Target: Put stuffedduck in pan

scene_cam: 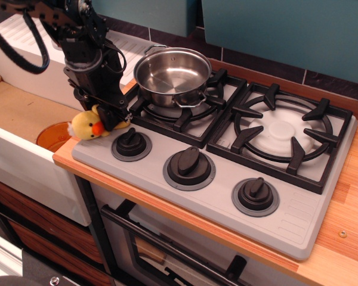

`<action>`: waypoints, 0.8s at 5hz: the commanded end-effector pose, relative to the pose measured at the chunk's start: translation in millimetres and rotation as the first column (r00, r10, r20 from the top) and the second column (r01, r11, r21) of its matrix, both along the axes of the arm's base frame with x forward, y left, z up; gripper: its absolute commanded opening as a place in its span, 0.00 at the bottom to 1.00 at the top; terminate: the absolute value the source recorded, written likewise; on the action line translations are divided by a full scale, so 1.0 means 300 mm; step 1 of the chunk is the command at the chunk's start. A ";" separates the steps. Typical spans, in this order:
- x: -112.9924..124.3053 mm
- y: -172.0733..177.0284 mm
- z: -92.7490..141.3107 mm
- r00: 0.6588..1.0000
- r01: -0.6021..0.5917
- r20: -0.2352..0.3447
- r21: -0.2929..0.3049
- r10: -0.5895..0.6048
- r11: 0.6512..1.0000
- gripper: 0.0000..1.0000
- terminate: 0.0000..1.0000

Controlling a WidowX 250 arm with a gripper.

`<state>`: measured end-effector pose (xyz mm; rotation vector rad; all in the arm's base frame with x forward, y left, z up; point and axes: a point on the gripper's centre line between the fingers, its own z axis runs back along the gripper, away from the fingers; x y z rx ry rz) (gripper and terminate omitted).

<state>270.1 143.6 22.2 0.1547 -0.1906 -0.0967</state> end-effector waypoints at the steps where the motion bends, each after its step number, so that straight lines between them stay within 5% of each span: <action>1: 0.001 0.030 0.150 0.997 -0.035 -0.065 0.071 0.040 0.997 0.00 0.00; 3: 0.051 0.016 0.350 0.991 -0.044 -0.120 0.097 0.055 0.994 0.00 0.00; 4: 0.092 -0.014 0.417 0.990 -0.048 -0.129 0.019 0.050 0.999 0.00 0.00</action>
